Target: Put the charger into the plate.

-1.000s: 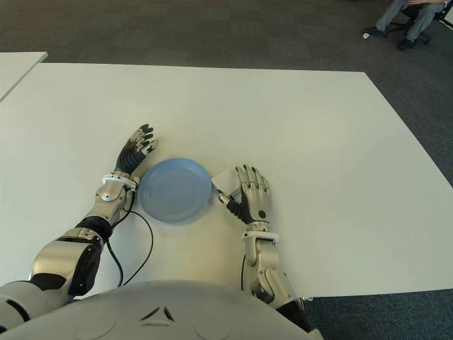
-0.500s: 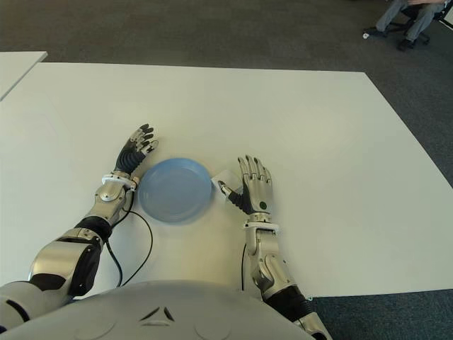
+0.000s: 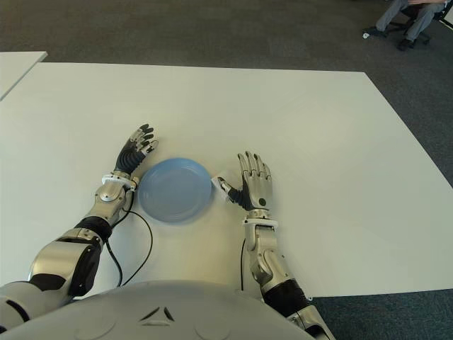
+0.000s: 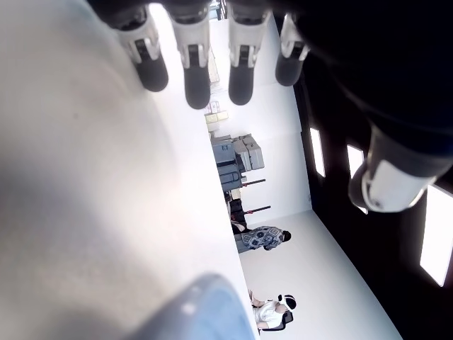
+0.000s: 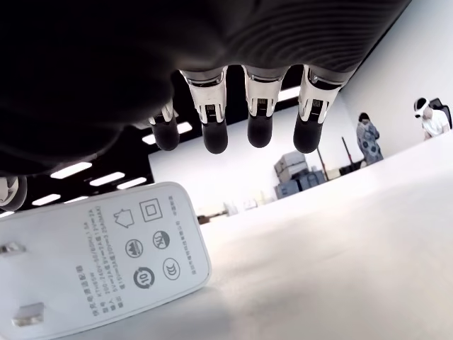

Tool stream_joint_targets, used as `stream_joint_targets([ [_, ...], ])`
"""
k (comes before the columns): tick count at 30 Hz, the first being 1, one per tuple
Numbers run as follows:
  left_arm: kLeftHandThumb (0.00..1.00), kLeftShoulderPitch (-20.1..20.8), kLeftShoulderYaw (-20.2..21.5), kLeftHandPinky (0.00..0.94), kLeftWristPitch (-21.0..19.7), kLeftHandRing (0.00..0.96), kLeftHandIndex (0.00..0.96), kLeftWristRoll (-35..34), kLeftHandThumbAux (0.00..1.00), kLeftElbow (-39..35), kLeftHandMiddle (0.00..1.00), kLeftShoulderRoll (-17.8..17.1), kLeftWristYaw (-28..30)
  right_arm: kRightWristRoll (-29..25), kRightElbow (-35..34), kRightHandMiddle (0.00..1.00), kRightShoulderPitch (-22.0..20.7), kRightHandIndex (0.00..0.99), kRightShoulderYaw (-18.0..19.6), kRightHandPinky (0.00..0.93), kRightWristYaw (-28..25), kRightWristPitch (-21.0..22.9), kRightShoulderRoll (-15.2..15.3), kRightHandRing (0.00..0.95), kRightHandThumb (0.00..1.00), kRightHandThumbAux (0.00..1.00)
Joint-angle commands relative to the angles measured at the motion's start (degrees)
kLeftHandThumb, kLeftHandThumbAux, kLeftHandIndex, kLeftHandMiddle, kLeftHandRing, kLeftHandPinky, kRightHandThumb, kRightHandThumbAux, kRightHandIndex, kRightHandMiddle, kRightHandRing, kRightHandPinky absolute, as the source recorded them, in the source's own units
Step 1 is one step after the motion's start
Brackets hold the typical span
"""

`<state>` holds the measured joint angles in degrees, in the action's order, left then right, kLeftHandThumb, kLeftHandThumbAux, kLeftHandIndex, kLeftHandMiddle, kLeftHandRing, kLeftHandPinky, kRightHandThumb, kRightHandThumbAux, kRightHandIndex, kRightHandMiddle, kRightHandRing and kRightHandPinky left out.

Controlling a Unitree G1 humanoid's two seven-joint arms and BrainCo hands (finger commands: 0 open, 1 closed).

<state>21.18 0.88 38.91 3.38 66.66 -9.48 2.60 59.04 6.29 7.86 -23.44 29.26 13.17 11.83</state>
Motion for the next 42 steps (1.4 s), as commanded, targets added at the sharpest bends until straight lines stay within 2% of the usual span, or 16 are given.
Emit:
stream_joint_targets([
  [1, 0.000, -4.29, -2.17, 0.120, -3.14, 0.131, 0.000, 2.39, 0.501, 1.25, 0.131, 1.23, 0.98, -1.23, 3.17, 0.000, 0.15, 0.000, -0.40, 0.000, 0.04, 0.11, -0.06, 0.000, 0.290, 0.192],
  [11, 0.000, -4.49, -2.86, 0.163, -3.68, 0.161, 0.009, 2.37, 0.498, 1.33, 0.156, 0.76, 0.06, -1.67, 3.83, 0.000, -0.64, 0.000, -0.72, 0.000, 0.74, 0.48, -0.51, 0.000, 0.287, 0.190],
  [24, 0.000, -4.04, -2.34, 0.143, -5.56, 0.151, 0.001, 1.09, 0.518, 2.36, 0.141, 0.77, 1.47, -1.80, 1.82, 0.000, 0.07, 0.000, -0.95, 0.000, 0.23, 0.93, -1.03, 0.000, 0.265, 0.192],
  [42, 0.000, -4.02, -2.69, 0.137, -4.40, 0.143, 0.000, 1.51, 0.527, 2.45, 0.135, 0.76, 1.15, -1.31, -2.17, 0.000, 1.76, 0.000, -1.53, 0.000, -2.52, 1.04, -0.24, 0.000, 0.253, 0.198],
])
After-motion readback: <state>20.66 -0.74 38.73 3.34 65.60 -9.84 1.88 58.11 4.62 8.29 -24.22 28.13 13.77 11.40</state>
